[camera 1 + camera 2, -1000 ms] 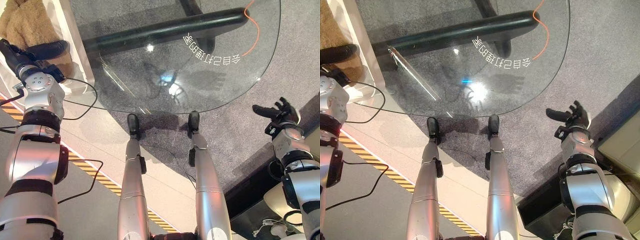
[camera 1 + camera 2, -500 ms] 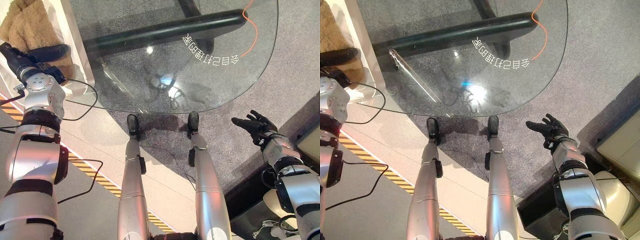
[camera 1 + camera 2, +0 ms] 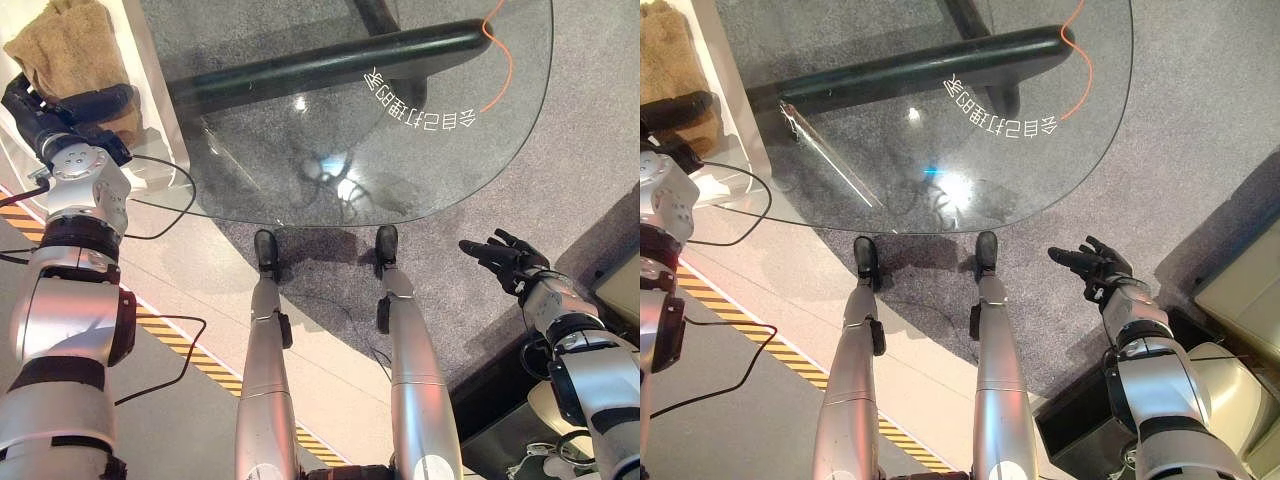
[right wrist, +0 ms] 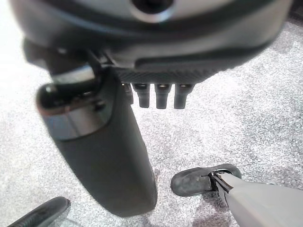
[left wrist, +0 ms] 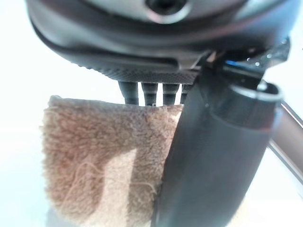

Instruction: Wipe the table with a cloth and put it in the basket.

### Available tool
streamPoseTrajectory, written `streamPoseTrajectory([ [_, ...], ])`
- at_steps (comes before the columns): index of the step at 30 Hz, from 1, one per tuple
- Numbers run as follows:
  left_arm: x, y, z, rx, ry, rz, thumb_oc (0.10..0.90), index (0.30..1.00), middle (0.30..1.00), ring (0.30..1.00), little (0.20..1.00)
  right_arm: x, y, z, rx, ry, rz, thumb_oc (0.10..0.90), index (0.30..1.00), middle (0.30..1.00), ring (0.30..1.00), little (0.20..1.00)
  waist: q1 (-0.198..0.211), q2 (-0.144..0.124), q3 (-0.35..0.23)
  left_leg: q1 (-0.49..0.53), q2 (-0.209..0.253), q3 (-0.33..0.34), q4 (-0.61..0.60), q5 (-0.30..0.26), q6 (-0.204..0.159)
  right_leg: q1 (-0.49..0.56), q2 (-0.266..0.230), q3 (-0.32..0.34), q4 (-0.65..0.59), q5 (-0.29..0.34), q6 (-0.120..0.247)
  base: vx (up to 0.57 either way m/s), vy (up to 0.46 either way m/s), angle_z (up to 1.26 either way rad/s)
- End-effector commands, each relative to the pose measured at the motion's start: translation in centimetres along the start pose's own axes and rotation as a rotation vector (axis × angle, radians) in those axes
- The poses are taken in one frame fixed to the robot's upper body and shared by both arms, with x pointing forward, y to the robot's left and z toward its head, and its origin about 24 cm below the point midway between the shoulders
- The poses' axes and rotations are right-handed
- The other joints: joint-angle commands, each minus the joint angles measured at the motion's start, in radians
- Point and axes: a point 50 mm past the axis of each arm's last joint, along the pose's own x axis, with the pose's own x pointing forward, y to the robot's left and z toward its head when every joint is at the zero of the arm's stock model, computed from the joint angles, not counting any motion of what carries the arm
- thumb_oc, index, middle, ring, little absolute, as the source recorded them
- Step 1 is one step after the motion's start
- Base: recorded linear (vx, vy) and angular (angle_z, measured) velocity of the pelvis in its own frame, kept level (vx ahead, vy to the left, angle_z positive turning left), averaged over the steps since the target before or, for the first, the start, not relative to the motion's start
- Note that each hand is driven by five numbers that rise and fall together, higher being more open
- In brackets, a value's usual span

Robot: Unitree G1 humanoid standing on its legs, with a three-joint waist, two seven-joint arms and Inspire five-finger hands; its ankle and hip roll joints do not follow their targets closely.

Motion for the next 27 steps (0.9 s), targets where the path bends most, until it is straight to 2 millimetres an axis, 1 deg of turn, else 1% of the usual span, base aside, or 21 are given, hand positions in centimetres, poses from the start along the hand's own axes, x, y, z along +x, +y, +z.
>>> streamPoseTrajectory([
  [1, 1.3, 3.0, 1.7, -0.031, -0.042, 0.137, 0.8, 0.9, 0.9, 0.9, 0.9, -0.7, -2.8, -2.4, -0.072, 0.074, -0.078, 0.8, 0.9, 0.9, 0.9, 0.9, 0.007, -0.007, -0.022, -0.02, -0.085, 0.019, 0.086, -0.097, 0.064, 0.065, 0.087, -0.067, -0.061, -0.059, -0.057, 0.0, 0.0, 0.0],
  [6, 1.2, 2.8, 1.8, -0.037, -0.052, 0.142, 0.8, 0.9, 0.9, 0.9, 0.9, -0.6, -2.6, -2.3, -0.072, 0.073, -0.076, 0.8, 0.9, 0.9, 0.9, 0.9, 0.007, -0.008, -0.022, -0.022, -0.087, 0.018, 0.088, -0.096, 0.065, 0.063, 0.087, -0.066, -0.059, -0.056, -0.058, 0.0, 0.0, 0.0],
  [9, 1.1, 2.9, 2.5, -0.067, -0.1, 0.168, 0.8, 0.9, 0.9, 0.9, 0.9, -0.7, -2.7, -2.4, -0.069, 0.074, -0.076, 0.8, 0.9, 0.9, 0.9, 0.9, 0.008, -0.01, -0.022, -0.019, -0.088, 0.013, 0.088, -0.097, 0.065, 0.064, 0.088, -0.062, -0.058, -0.055, -0.057, 0.0, 0.0, 0.0],
  [12, 1.0, 3.1, 2.6, -0.085, -0.127, 0.193, 0.8, 0.9, 0.9, 0.9, 0.9, -0.7, -2.8, -2.9, -0.065, 0.081, -0.077, 0.8, 0.9, 0.9, 0.9, 0.9, 0.01, -0.011, -0.022, -0.007, -0.09, 0.012, 0.088, -0.1, 0.066, 0.073, 0.09, -0.058, -0.06, -0.054, -0.057, 0.0, 0.0, 0.0],
  [17, 0.7, 4.0, 1.4, -0.106, -0.177, 0.226, 0.8, 0.9, 0.9, 0.9, 0.9, -0.9, -2.8, -4.5, -0.053, 0.103, -0.089, 0.8, 0.9, 0.9, 0.9, 0.9, 0.017, -0.012, -0.022, 0.04, -0.096, 0.014, 0.074, -0.098, 0.069, 0.117, 0.091, -0.053, -0.082, -0.044, -0.053, -0.01, -0.02, 0.0],
  [19, 0.5, 4.4, 0.3, -0.122, -0.18, 0.21, 0.8, 0.9, 0.9, 0.9, 0.9, -1.1, -3.0, -5.4, -0.046, 0.116, -0.097, 0.8, 0.9, 0.9, 0.9, 0.9, 0.023, -0.013, -0.022, 0.067, -0.1, 0.016, 0.064, -0.088, 0.07, 0.143, 0.092, -0.051, -0.095, -0.032, -0.05, -0.03, -0.031, 0.0],
  [20, 0.4, 4.6, -0.5, -0.123, -0.179, 0.188, 0.8, 0.9, 0.9, 0.9, 0.9, -1.2, -3.1, -6.1, -0.045, 0.128, -0.102, 0.8, 0.9, 0.9, 0.9, 0.9, 0.027, -0.013, -0.022, 0.095, -0.101, 0.019, 0.062, -0.097, 0.069, 0.168, 0.09, -0.051, -0.097, -0.039, -0.046, 0.0, 0.0, 0.0],
  [23, -0.1, 5.3, -2.5, -0.117, -0.167, 0.143, 0.8, 0.9, 0.9, 0.9, 0.9, -1.7, -3.5, -7.7, -0.043, 0.158, -0.117, 0.8, 0.9, 0.9, 0.9, 0.9, 0.035, -0.014, -0.022, 0.165, -0.106, 0.028, 0.04, -0.092, 0.066, 0.236, 0.086, -0.055, -0.114, -0.033, -0.039, 0.0, 0.0, 0.0],
  [25, -0.3, 5.6, -3.4, -0.115, -0.156, 0.128, 0.8, 0.9, 0.9, 0.9, 0.9, -1.9, -3.7, -8.4, -0.043, 0.172, -0.124, 0.8, 0.9, 0.9, 0.9, 0.9, 0.04, -0.014, -0.022, 0.197, -0.109, 0.032, 0.028, -0.089, 0.065, 0.27, 0.082, -0.059, -0.123, -0.031, -0.036, 0.0, 0.0, 0.0],
  [27, -0.7, 6.3, -5.3, -0.084, -0.134, 0.1, 0.8, 0.9, 0.9, 0.9, 0.9, -2.3, -4.1, -9.8, -0.046, 0.203, -0.137, 0.8, 0.9, 0.9, 0.9, 0.9, 0.046, -0.013, -0.04, 0.248, -0.116, 0.037, 0.002, -0.082, 0.065, 0.325, 0.075, -0.065, -0.145, -0.026, -0.031, 0.0, 0.0, 0.0],
])
